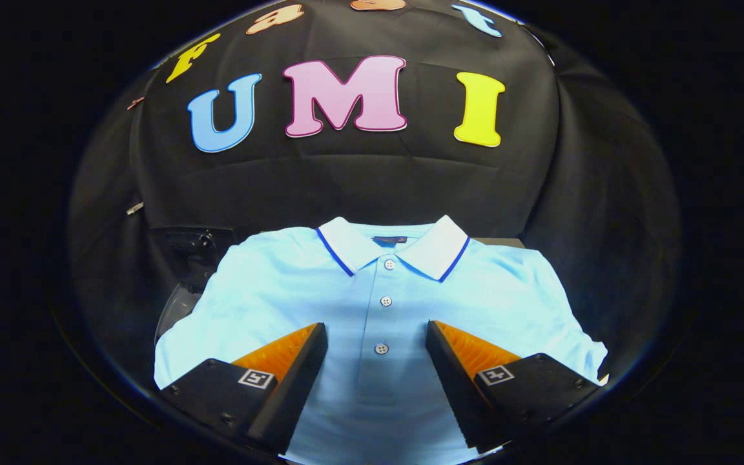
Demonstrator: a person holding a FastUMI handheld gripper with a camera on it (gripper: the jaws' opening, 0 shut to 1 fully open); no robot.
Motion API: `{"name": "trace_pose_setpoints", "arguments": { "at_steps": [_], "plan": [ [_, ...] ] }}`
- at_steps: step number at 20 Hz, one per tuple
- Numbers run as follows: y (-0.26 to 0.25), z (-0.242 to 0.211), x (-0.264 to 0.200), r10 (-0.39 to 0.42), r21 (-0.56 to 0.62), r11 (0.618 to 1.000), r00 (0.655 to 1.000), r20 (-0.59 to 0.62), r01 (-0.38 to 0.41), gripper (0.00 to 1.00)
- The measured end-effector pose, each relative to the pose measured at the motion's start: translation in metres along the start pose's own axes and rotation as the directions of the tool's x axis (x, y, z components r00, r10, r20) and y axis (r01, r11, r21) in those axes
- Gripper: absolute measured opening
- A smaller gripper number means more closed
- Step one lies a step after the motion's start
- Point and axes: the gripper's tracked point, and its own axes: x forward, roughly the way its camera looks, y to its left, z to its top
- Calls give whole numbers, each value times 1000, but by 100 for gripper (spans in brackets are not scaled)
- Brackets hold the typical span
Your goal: Put the clothes into the washing machine and then close the washing machine lid.
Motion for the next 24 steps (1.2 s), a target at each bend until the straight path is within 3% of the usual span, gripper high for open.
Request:
{"name": "trace_pose_setpoints", "arguments": {
  "at_steps": [6,9,11,14,17,20,24],
  "plan": [
    [2,-1,-1,0,-8,1000,1000,-24,0,98],
    [6,0,-1,11,-35,999,999,-48,-12,78],
    [4,0,1,13,-5,1000,998,-60,-14,77],
    [3,1,0,18,23,1000,996,-85,-16,40],
    [4,-3,-3,-10,0,1000,994,-105,10,40],
    [3,1,3,-31,72,997,995,-95,37,10],
    [4,0,-1,-8,64,998,995,-95,14,10]
  ]
}}
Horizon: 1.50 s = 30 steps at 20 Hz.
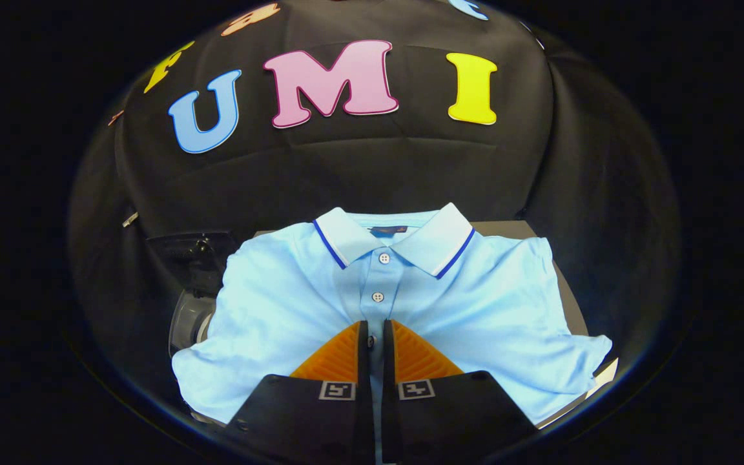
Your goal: Put the clothes into the washing machine and then close the washing machine lid.
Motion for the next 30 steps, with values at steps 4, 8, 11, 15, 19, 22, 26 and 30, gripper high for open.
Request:
{"name": "trace_pose_setpoints", "arguments": {
  "at_steps": [4,8,11,15,19,22,26,30],
  "plan": [
    [0,3,-4,21,7,1000,999,29,-21,9],
    [-1,5,-5,37,0,999,998,42,-37,9],
    [-1,10,-10,32,-15,999,997,76,-31,5],
    [3,18,-16,36,-2,999,993,115,-36,5],
    [9,44,-35,70,39,996,980,188,-79,5],
    [23,62,-51,122,60,989,966,227,-138,5],
    [54,81,-70,191,68,974,944,271,-216,5],
    [93,91,-85,237,40,965,926,293,-260,4]
  ]
}}
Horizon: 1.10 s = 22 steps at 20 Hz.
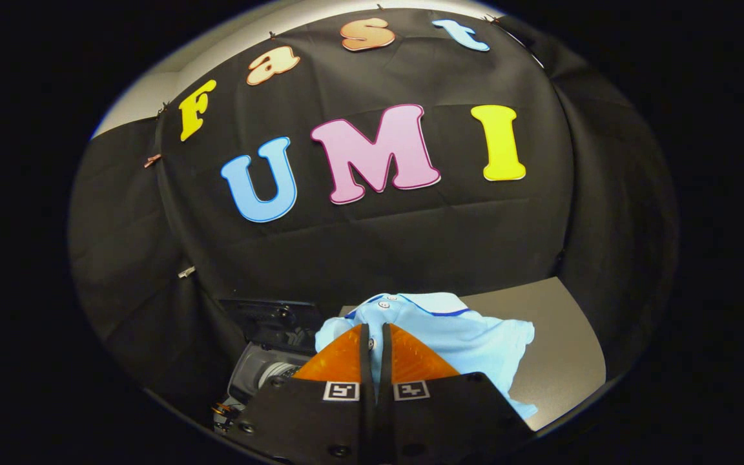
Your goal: Put the clothes into the washing machine and then close the washing machine lid.
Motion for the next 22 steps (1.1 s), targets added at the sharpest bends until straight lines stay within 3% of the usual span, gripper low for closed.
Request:
{"name": "trace_pose_setpoints", "arguments": {
  "at_steps": [14,22],
  "plan": [
    [196,-11,19,227,-11,974,974,5,-227,5],
    [280,-55,51,270,1,963,961,-50,-271,5]
  ]
}}
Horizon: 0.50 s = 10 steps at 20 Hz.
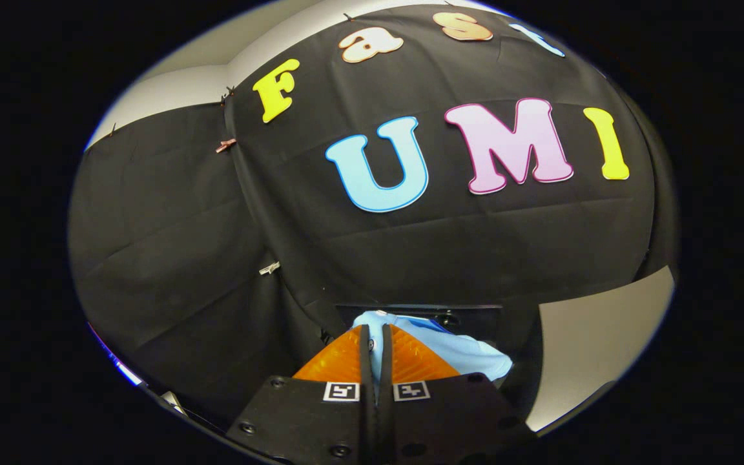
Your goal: Put the clothes into the washing machine and then close the washing machine lid.
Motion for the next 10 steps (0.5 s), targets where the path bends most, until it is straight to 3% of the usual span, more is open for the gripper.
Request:
{"name": "trace_pose_setpoints", "arguments": {
  "at_steps": [10],
  "plan": [
    [0,-105,81,-72,21,997,991,-117,75,5]
  ]
}}
